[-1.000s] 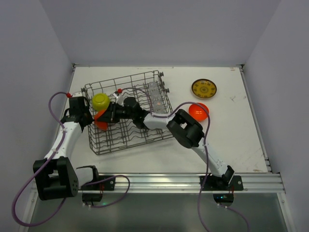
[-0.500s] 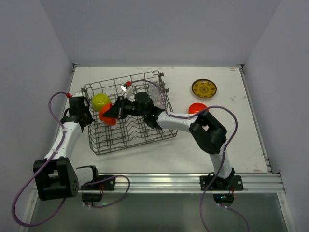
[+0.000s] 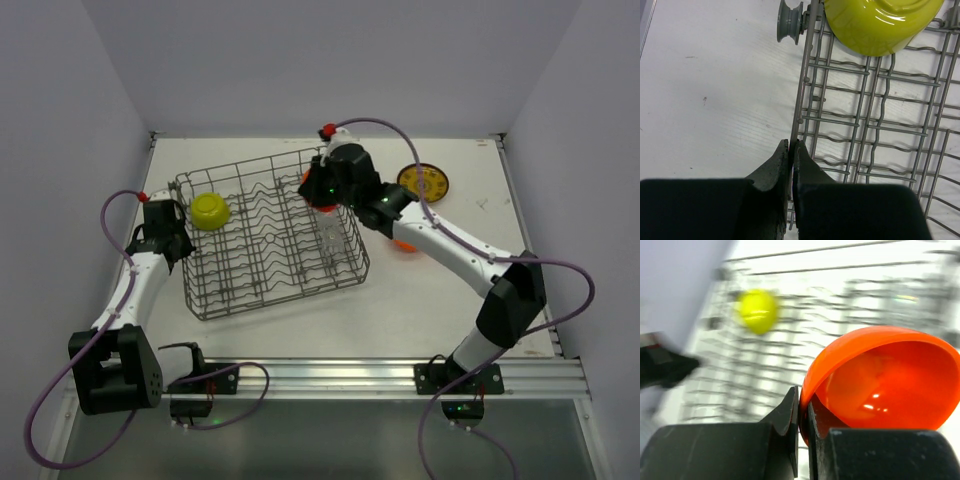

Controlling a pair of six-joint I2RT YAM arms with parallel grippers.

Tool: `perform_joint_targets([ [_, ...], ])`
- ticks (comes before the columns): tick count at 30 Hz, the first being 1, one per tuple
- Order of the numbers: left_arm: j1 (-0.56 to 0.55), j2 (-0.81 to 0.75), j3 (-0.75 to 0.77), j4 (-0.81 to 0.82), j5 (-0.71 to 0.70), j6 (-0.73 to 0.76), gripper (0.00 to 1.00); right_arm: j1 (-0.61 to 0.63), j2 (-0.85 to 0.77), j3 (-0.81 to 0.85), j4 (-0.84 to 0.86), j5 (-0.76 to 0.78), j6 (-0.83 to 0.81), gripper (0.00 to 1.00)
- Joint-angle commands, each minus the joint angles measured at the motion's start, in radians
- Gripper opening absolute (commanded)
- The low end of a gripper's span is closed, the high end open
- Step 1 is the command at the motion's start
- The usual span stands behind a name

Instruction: Unload the mixed dishes from the dish rack

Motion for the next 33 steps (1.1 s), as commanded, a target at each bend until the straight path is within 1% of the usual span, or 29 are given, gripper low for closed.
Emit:
perform_joint_targets([
  [1, -0.015, -0.009, 0.006, 0.02, 0.014, -0.015, 0.0, -0.15, -0.083, -0.061, -0.283, 0.229, -0.129, 0.0],
  [3, -0.016, -0.004, 0.007, 0.019, 0.016, -0.015, 0.0, -0.204, -0.122, -0.104, -0.34, 0.237, -0.156, 0.0],
  [4, -0.016, -0.006, 0.007, 0.019, 0.016, -0.015, 0.0, -0.252, -0.132, -0.114, -0.351, 0.24, -0.167, 0.0],
  [6, -0.016, -0.003, 0.009, 0.019, 0.016, -0.015, 0.0, -0.307, -0.153, -0.136, -0.369, 0.237, -0.185, 0.0],
  [10, -0.016, -0.001, 0.009, 0.019, 0.014, -0.015, 0.0, -0.366, -0.187, -0.161, -0.395, 0.269, -0.198, 0.0],
  [13, -0.016, 0.0, 0.012, 0.019, 0.014, -0.017, 0.0, -0.427, -0.192, -0.168, -0.407, 0.223, -0.196, 0.0],
  [14, -0.016, 0.002, 0.012, 0.02, 0.017, -0.017, 0.0, -0.43, -0.163, -0.156, -0.412, 0.197, -0.211, 0.0],
  [17, -0.016, 0.003, 0.015, 0.02, 0.02, -0.017, 0.0, -0.43, -0.078, -0.081, -0.479, 0.193, -0.228, 0.0],
  [18, -0.016, 0.002, 0.015, 0.019, 0.022, -0.017, 0.0, -0.429, -0.016, -0.06, -0.502, 0.191, -0.23, 0.0],
  [19, -0.016, 0.002, 0.012, 0.02, 0.022, -0.017, 0.0, -0.43, 0.012, -0.043, -0.531, 0.191, -0.231, 0.0],
  [22, -0.016, -0.006, 0.01, 0.02, 0.023, -0.017, 0.0, -0.43, 0.095, -0.007, -0.559, 0.189, -0.233, 0.0],
  [28, -0.016, -0.006, 0.01, 0.02, 0.03, -0.017, 0.0, -0.429, 0.175, 0.002, -0.564, 0.179, -0.219, 0.0],
  [31, -0.016, -0.007, 0.012, 0.02, 0.031, -0.017, 0.0, -0.426, 0.175, 0.001, -0.562, 0.18, -0.213, 0.0],
  [33, -0.016, -0.009, 0.012, 0.02, 0.031, -0.017, 0.0, -0.422, 0.173, 0.0, -0.562, 0.182, -0.208, 0.04],
])
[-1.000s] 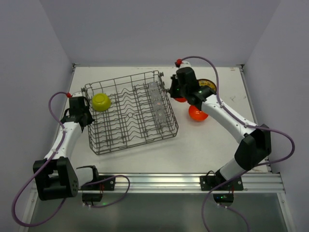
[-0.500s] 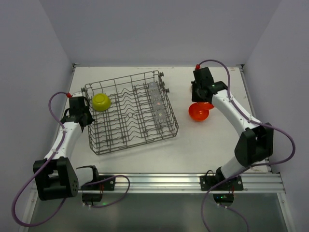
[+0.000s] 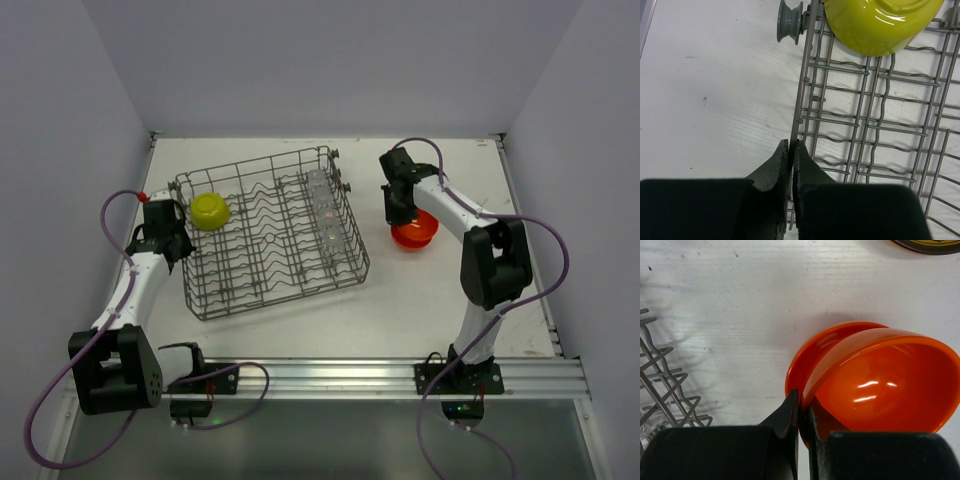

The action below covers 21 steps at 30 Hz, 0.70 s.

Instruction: Unload the mixed dishes from the dish rack

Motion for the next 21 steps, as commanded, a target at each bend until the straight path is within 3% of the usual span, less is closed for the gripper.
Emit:
perform_joint_targets([
  [1, -0.016, -0.01, 0.012, 0.02, 0.031, -0.016, 0.0, 0.008, -0.03, 0.042, -0.01, 0.004, 0.0, 0.08],
  [9, -0.016, -0.012, 0.01, 0.02, 0.031, -0.016, 0.0, 0.023, 0.009, 0.056, -0.035, 0.011, 0.008, 0.22],
  [12, -0.018, -0.013, 0.009, 0.02, 0.031, -0.016, 0.0, 0.026, 0.002, 0.058, -0.035, 0.012, 0.011, 0.31],
  [13, -0.018, -0.013, 0.009, 0.02, 0.031, -0.016, 0.0, 0.026, -0.004, 0.062, -0.042, 0.015, 0.011, 0.39],
  [16, -0.018, -0.013, 0.009, 0.02, 0.027, -0.016, 0.0, 0.031, -0.033, 0.067, -0.055, 0.032, 0.014, 0.45],
  [21, -0.018, -0.021, 0.006, 0.02, 0.023, -0.016, 0.0, 0.031, -0.099, 0.052, -0.045, 0.047, 0.017, 0.47],
])
